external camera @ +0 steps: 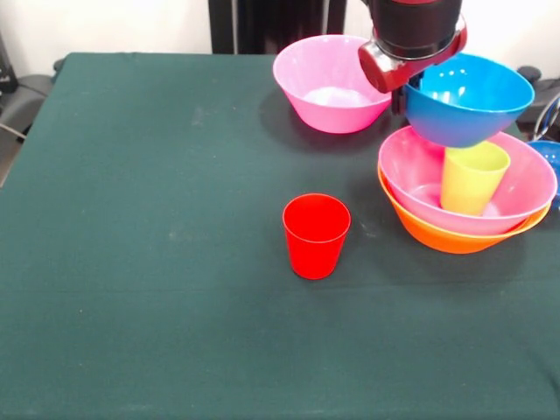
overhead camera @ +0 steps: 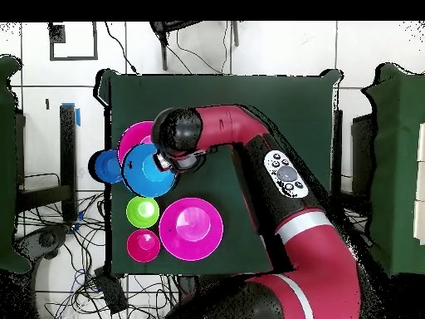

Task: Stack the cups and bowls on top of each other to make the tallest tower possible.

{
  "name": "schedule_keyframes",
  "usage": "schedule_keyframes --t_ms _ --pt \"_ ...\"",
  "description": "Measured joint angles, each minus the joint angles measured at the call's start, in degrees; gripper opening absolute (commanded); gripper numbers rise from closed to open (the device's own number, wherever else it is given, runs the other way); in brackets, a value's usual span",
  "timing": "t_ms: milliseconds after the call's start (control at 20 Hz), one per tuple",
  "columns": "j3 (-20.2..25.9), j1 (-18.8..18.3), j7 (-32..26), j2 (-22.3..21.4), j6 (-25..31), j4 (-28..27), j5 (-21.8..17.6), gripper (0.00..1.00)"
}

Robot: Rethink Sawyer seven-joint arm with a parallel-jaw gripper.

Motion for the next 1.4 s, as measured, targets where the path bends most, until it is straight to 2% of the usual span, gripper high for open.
schedule_keyframes --t_ms 850,1400 --pt "-3.1 3.9 0.6 0.2 0.0 -0.1 0.2 0.00" --pt "-3.5 6.9 4.2 0.6 0.0 -0.2 0.5 0.00"
